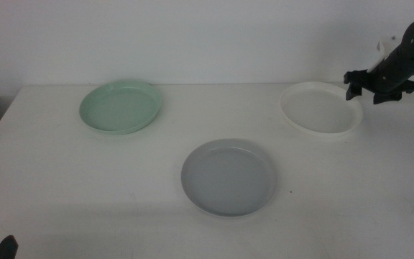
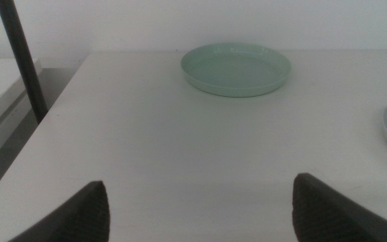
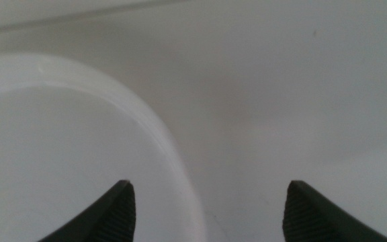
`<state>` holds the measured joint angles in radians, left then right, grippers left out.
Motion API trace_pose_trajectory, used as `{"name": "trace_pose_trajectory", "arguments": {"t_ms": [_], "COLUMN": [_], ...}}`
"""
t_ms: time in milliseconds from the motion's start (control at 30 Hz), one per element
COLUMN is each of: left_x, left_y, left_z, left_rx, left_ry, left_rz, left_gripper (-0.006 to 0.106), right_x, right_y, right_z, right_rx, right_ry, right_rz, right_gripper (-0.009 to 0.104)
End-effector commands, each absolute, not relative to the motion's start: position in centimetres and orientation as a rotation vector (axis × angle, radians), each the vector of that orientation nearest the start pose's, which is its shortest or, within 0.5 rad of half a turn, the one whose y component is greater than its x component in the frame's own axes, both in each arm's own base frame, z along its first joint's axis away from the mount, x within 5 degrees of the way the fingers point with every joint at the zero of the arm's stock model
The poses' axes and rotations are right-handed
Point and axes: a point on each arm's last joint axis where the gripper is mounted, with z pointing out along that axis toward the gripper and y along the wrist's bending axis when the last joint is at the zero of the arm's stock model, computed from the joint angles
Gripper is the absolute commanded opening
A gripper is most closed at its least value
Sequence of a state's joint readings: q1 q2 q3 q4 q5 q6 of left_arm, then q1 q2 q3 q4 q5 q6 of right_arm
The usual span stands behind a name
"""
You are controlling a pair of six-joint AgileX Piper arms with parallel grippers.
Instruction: Stack the three bowls on top of each other.
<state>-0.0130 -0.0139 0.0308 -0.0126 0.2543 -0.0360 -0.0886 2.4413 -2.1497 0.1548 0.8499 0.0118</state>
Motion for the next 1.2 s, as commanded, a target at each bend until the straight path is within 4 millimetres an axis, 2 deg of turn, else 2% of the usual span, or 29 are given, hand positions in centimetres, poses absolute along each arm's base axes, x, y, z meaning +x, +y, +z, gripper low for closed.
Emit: {"name": "trace_pose_trajectory", "arguments": {"t_ms": [0,233,300,467,533,600,667,800,900,1033,1167], "left_x": [5.5,5.5,5.5,5.5,5.5,5.5,5.5,5.5,5.5,5.5,5.5], "left_y": [-0.1,-0.1,-0.1,-0.1,-0.1,-0.1,-0.1,-0.1,-0.1,-0.1,-0.1], "left_z": [19.0,19.0,19.0,19.0,19.0,19.0,19.0,19.0,19.0,19.0,19.0], "left_rx": [-0.032,-0.032,-0.032,-0.032,-0.032,-0.032,-0.032,-0.032,-0.032,-0.032,-0.032], "left_ry": [1.652,1.652,1.652,1.652,1.652,1.652,1.652,1.652,1.652,1.652,1.652], "left_rz": [-0.062,-0.062,-0.062,-0.062,-0.062,-0.062,-0.062,-0.062,-0.062,-0.062,-0.062], "left_gripper": [0.104,0.104,0.104,0.104,0.104,0.104,0.104,0.104,0.104,0.104,0.104], "right_x": [53.6,53.7,53.8,53.4,53.3,53.1,52.4,49.7,47.0,42.6,38.4], "right_y": [-4.0,-3.8,-3.6,-3.3,-3.2,-3.3,-3.2,-1.9,-0.4,2.6,5.6], "right_z": [21.2,20.7,20.5,19.9,19.9,21.0,23.1,28.7,31.2,32.6,32.8], "right_rx": [0.189,0.158,0.138,0.102,0.089,0.091,0.089,0.029,0.014,-0.007,-0.033], "right_ry": [2.482,2.490,2.494,2.556,2.566,2.552,2.538,2.504,2.452,2.389,2.364], "right_rz": [0.152,0.167,0.178,0.213,0.216,0.216,0.230,0.297,0.389,0.467,0.525], "right_gripper": [0.053,0.039,0.030,0.001,-0.001,-0.001,-0.001,-0.001,-0.001,-0.001,-0.001]}}
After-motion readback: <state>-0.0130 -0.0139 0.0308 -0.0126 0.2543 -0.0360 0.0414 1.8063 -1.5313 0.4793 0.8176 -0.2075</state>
